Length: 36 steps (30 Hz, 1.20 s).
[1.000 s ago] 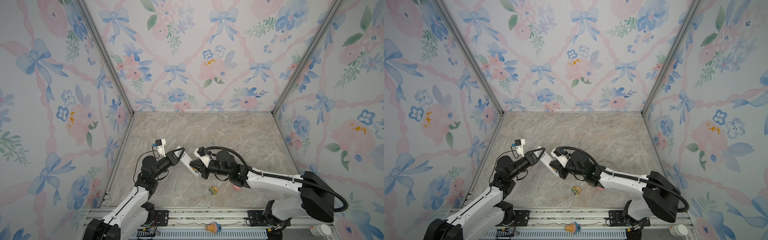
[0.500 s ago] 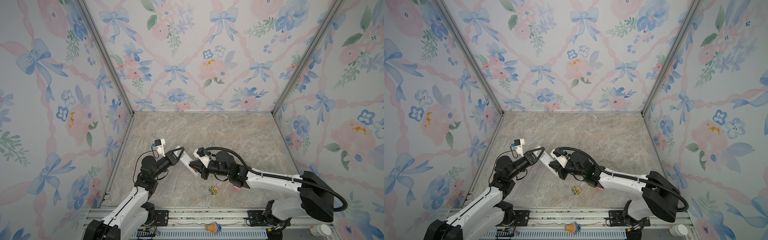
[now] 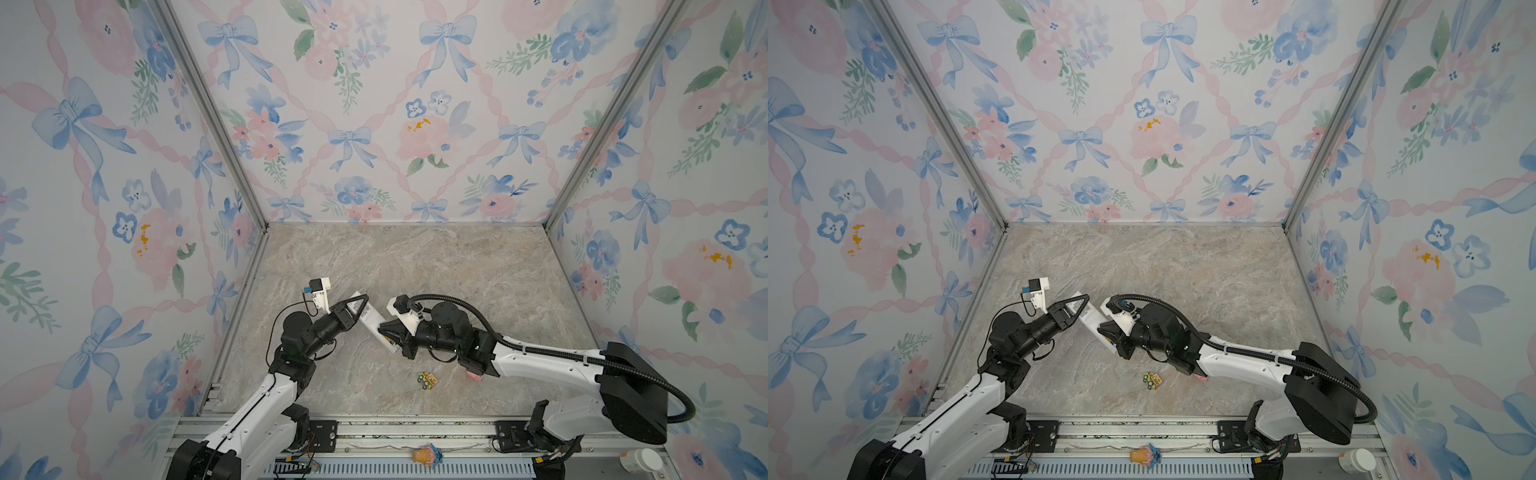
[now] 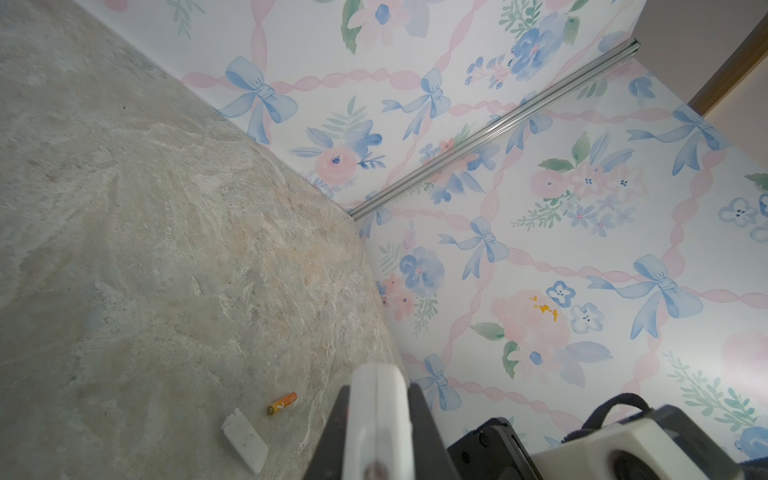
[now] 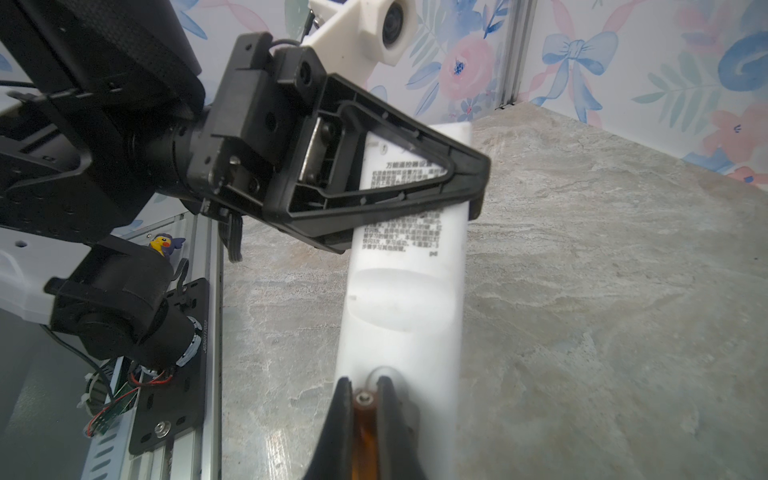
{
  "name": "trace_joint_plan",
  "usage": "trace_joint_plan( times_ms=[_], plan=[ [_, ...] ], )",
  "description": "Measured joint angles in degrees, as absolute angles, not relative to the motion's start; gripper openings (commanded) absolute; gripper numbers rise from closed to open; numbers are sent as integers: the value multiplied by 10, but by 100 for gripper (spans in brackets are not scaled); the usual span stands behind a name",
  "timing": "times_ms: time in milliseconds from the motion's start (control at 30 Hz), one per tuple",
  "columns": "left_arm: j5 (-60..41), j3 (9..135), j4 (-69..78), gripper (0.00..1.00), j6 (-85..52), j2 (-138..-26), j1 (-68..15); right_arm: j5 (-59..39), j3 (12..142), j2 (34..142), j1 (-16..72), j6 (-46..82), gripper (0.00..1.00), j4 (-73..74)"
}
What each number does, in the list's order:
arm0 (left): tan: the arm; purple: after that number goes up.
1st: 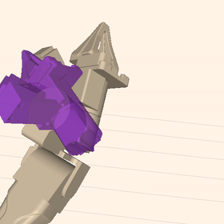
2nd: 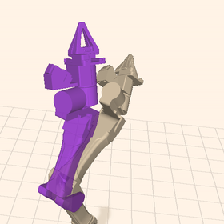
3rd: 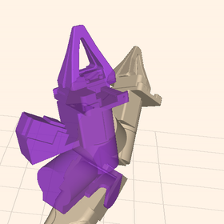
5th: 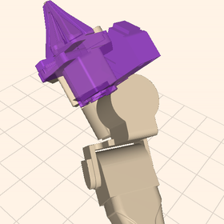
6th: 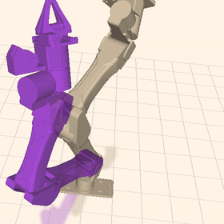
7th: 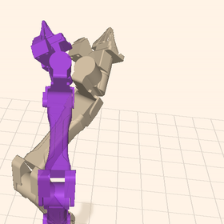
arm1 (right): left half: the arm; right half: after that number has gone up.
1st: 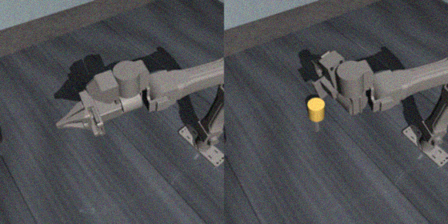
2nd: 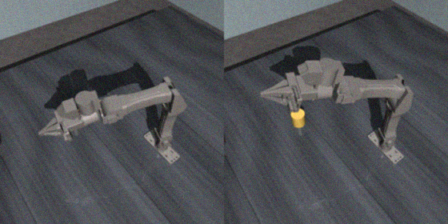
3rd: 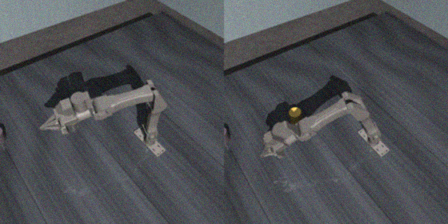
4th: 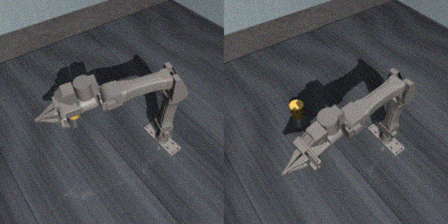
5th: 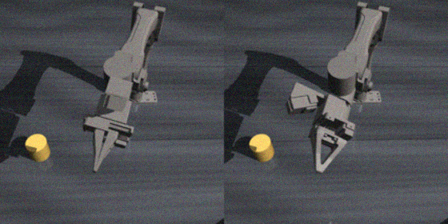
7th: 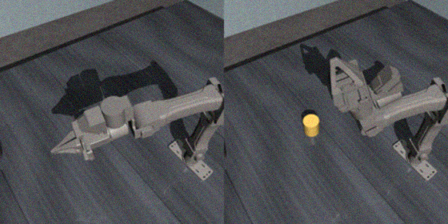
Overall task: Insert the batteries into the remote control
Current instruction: 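Align the battery over the remote's open battery compartment with the right gripper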
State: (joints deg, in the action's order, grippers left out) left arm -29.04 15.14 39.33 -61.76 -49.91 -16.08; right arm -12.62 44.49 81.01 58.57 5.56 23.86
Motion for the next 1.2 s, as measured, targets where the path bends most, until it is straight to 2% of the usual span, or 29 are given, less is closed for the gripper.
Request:
trace_joint_plan(
  times_ms=[567,1200],
  plan=[
    [-291,151,394,0,-618,-499,-157,-122,445,810,587,55,9,238],
    [-295,151,394,0,-618,-499,-157,-116,445,810,592,55,16,236]
  ],
)
